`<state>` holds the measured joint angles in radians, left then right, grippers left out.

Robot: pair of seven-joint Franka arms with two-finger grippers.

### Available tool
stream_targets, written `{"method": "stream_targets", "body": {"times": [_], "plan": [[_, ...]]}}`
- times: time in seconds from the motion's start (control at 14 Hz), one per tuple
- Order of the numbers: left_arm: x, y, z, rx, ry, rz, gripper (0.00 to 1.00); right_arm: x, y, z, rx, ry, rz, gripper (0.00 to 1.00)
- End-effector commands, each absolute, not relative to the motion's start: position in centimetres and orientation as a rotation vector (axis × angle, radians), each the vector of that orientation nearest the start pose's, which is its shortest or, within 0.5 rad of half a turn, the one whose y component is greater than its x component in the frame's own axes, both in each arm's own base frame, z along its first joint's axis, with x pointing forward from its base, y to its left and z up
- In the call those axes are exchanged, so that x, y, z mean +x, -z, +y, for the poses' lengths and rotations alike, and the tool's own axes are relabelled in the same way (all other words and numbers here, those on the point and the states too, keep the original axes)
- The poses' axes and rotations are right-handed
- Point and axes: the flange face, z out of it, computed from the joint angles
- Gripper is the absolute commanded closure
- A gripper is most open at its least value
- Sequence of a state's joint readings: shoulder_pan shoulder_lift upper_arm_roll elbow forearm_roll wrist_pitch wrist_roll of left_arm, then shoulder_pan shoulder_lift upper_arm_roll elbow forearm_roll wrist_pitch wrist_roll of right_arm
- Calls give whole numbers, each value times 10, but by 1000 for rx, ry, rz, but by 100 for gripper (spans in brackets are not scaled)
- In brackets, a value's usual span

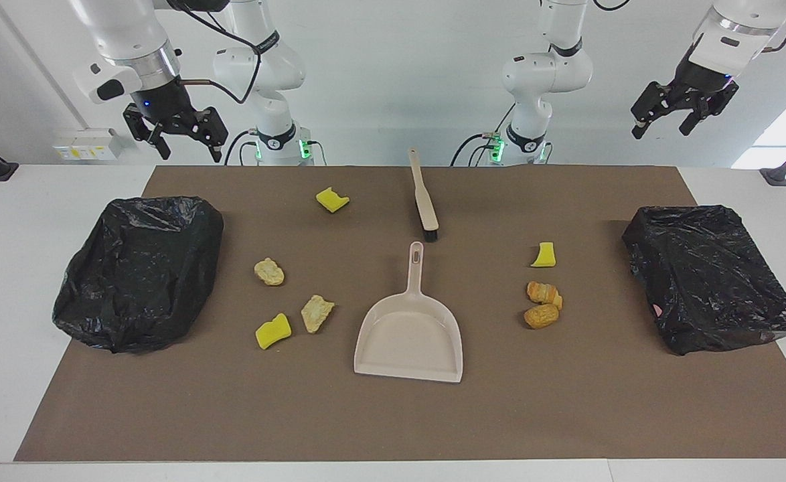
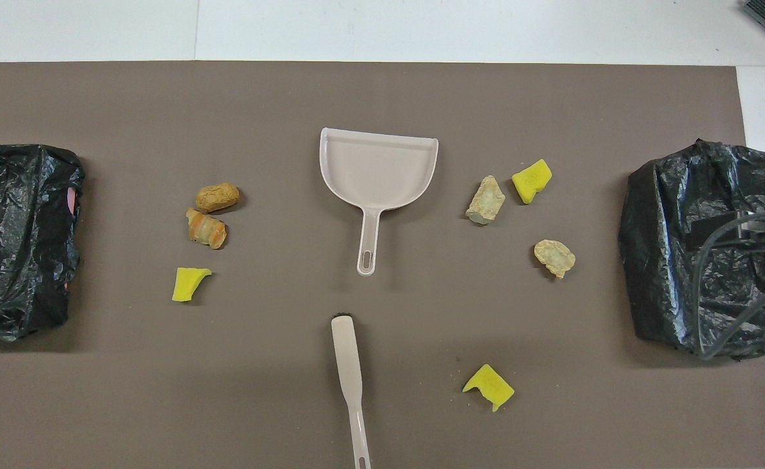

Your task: Sweep and dump trash in bin

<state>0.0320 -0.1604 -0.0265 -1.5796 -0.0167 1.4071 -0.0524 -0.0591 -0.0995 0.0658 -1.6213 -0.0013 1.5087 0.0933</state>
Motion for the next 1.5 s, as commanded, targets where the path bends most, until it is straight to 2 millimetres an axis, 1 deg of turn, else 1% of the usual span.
{"method": "stream_targets", "body": {"times": [0.0,1.0,1.21,1.36,1.43], "plan": [[480,-693,0,-3145,-29,-104,0,508,-650,5,-3128,-35,163,0],[479,-694,0,-3145,-27,-104,0,508,-650,5,-3128,-35,167,0],[479,-694,0,-3145,-27,-104,0,517,-635,12,-3127,-119,138,0],[479,-694,0,-3145,-27,-104,0,518,-633,20,-3130,-141,114,0],[479,-694,0,-3145,-27,-104,0,519,-630,26,-3128,-160,94,0]]}}
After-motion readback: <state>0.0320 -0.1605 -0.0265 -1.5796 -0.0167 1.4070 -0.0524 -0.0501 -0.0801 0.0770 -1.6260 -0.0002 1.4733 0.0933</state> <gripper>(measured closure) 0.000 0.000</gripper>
